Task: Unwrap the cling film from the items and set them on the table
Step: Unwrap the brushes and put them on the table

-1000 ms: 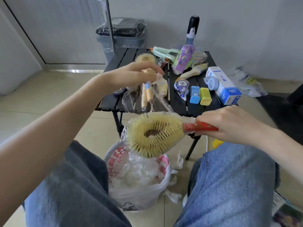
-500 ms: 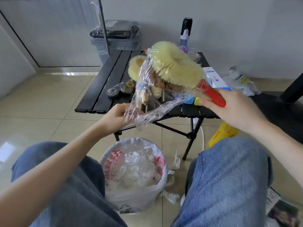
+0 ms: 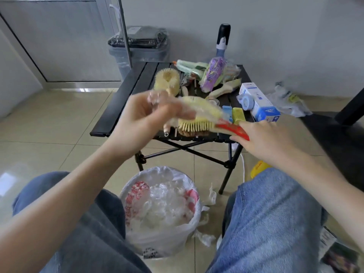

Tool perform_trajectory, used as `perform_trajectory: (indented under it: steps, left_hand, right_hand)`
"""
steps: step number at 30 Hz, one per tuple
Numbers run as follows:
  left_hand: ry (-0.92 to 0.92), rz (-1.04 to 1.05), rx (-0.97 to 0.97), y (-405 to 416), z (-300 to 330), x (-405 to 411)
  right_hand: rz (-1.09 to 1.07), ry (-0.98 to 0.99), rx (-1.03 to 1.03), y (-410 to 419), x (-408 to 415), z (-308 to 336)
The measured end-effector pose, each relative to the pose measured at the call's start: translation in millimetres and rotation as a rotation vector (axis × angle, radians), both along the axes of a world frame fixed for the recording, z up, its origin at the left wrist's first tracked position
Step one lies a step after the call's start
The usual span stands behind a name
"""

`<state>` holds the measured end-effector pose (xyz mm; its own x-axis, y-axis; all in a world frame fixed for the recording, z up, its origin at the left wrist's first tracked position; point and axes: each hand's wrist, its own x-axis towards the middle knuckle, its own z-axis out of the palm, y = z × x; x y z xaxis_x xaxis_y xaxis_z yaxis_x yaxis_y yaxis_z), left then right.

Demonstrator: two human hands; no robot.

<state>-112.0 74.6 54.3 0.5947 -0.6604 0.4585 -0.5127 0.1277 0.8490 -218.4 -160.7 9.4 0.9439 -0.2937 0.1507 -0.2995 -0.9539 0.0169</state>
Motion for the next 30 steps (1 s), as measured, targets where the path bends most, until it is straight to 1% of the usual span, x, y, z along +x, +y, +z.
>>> perform_trajectory:
  steps: [3, 6, 8, 12, 14, 15, 18, 21, 24, 25, 30]
  left_hand:
    - [0.025, 0.047, -0.073, -10, 16, 7]
    - [0.008, 0.115, -0.007, -15, 19, 32]
    - [0.009, 0.130, 0.079, -17, 17, 45]
    - [0.098, 0.097, 0.261, -19, 0, 65]
    - [0.185, 0.037, 0.320, -14, -11, 70]
    - [0.214, 0.020, 0.337, -10, -16, 71]
    - [0.199, -0.001, 0.339, -3, -34, 66]
    - [0.163, 0.008, 0.433, 0, -46, 57]
    - [0.054, -0.036, 0.499, 8, -53, 49]
    - [0.045, -0.036, 0.505, 12, -54, 46]
    - [0.220, -0.096, 0.391, 27, -50, 25]
  right_hand:
    - [0.090, 0.012, -0.086, 12, -2, -3]
    - [0.161, 0.049, -0.137, 18, -7, -1]
    - [0.233, 0.046, -0.153, 20, -12, -4]
    - [0.419, -0.143, -0.049, 21, -23, -9]
    - [0.443, -0.212, 0.059, 21, -27, -8]
    - [0.426, -0.227, 0.135, 20, -28, -5]
    - [0.304, -0.263, 0.351, 18, -30, 4]
    - [0.196, -0.301, 0.459, 19, -29, 16]
    - [0.115, -0.302, 0.559, 17, -26, 24]
    - [0.097, -0.303, 0.592, 17, -23, 24]
    - [0.075, -0.297, 0.788, 12, -10, 10]
